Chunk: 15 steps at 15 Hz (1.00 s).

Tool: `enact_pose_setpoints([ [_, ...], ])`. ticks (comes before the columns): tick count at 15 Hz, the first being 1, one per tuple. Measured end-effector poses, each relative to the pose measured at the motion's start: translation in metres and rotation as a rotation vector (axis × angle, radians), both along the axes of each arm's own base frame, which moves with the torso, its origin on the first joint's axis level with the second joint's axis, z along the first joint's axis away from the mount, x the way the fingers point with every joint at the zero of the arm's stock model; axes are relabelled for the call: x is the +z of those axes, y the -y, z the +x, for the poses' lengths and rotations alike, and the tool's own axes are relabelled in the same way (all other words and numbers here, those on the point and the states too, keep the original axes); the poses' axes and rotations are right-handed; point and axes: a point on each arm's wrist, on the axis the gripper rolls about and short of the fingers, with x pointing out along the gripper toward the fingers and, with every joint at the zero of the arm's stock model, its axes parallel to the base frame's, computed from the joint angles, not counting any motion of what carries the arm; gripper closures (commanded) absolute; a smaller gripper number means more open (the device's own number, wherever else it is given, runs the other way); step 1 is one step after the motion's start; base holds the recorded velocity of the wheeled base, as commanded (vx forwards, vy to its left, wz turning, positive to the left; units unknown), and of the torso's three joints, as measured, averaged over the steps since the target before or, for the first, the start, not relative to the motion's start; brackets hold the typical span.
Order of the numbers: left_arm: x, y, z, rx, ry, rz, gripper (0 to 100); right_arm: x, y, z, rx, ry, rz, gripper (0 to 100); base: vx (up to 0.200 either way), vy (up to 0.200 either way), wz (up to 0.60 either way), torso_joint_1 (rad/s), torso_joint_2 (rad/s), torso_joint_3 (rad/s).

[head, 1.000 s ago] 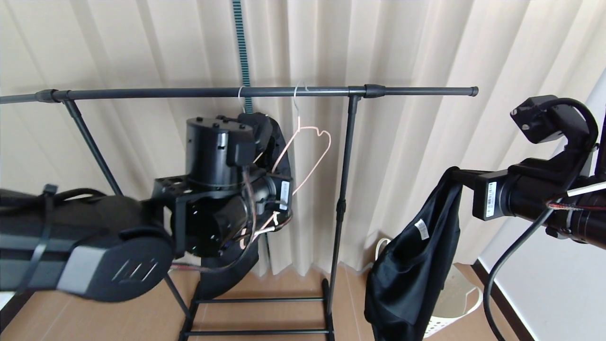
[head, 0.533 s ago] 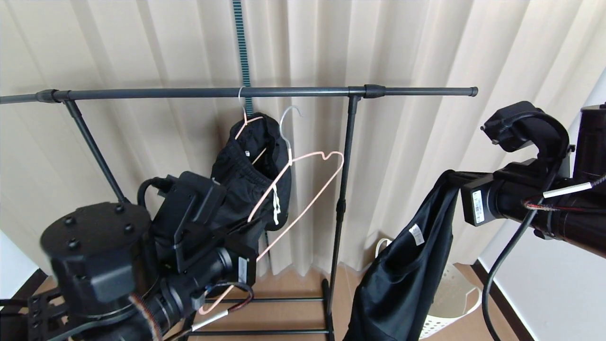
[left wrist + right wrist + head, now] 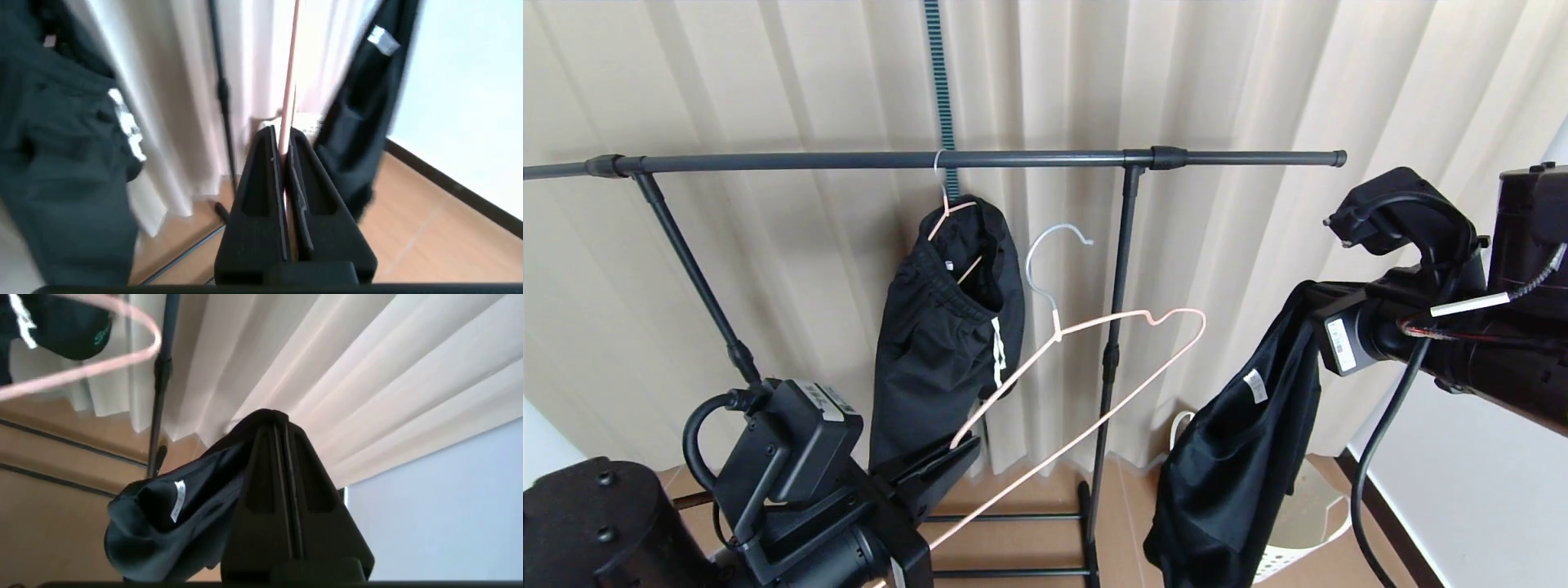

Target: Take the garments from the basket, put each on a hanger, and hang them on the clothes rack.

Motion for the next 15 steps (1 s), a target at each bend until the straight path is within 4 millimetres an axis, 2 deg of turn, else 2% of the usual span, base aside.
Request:
enact_pose_setpoints([
  [10, -0.019, 0.012, 0.006, -0.023, 0.012, -0.017, 100, 0.001, -0.011, 0.031, -0.034, 0.028, 0.01, 100, 0.0, 0.0, 0.0, 0.0, 0.0, 0.0],
  [15, -0.021, 0.013, 0.002, -0.038, 0.01, -0.006, 100, -0.008, -0.019, 0.045, -0.045, 0.017, -0.001, 100, 0.0, 0.0, 0.0, 0.0, 0.0, 0.0],
])
